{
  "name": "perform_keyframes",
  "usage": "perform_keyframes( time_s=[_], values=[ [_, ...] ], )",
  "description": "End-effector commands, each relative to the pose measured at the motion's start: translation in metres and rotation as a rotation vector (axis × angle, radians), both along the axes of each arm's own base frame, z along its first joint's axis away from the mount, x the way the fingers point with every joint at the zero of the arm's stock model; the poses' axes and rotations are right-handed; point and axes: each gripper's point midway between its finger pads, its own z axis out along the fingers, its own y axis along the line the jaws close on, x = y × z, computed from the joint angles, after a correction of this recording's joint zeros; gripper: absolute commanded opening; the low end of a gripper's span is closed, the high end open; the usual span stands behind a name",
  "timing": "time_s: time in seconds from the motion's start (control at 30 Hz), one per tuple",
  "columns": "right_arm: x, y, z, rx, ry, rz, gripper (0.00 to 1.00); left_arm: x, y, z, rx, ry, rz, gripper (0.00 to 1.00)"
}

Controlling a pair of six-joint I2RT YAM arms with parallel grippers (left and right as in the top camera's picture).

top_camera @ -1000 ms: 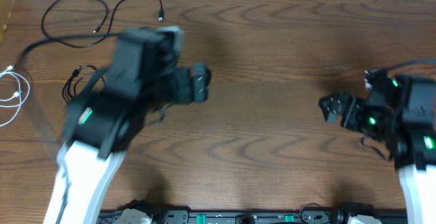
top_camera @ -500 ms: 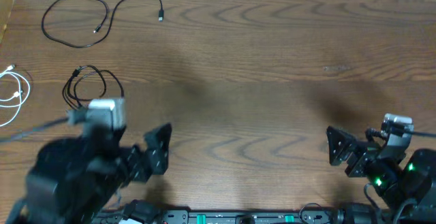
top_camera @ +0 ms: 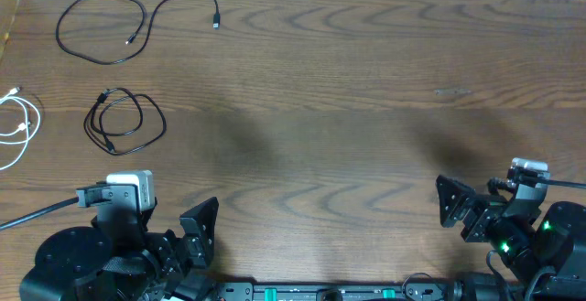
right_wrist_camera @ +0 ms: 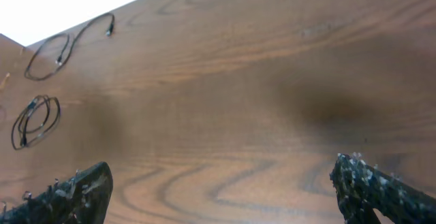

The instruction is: Untangle cables

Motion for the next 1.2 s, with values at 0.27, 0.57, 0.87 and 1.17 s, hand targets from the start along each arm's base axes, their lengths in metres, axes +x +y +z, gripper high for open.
perform_keyframes(
  time_s=[0.27, 0.57, 0.87, 1.17],
  values=[
    [-0.019, 0.001, -0.026, -0.006, 0.127, 0.005, 0.99, 0.001, 0.002, -0.002, 0.011, 0.005, 0.014, 0.97],
    [-0.032, 0.007, -0.038, -0.009, 0.199, 0.046, 0.99, 0.001, 0.002, -0.002, 0.011, 0.005, 0.014, 0.97],
    [-0.033, -0.005, -0.044, -0.095, 0.209, 0.016, 0.99, 0.001, 0.002, -0.002, 0.011, 0.005, 0.014, 0.97],
    [-0.016, -0.005, -0.052, -0.227, 0.064, 0.114, 0.99, 0.001, 0.002, -0.002, 0.011, 0.005, 0.014, 0.97]
  ],
)
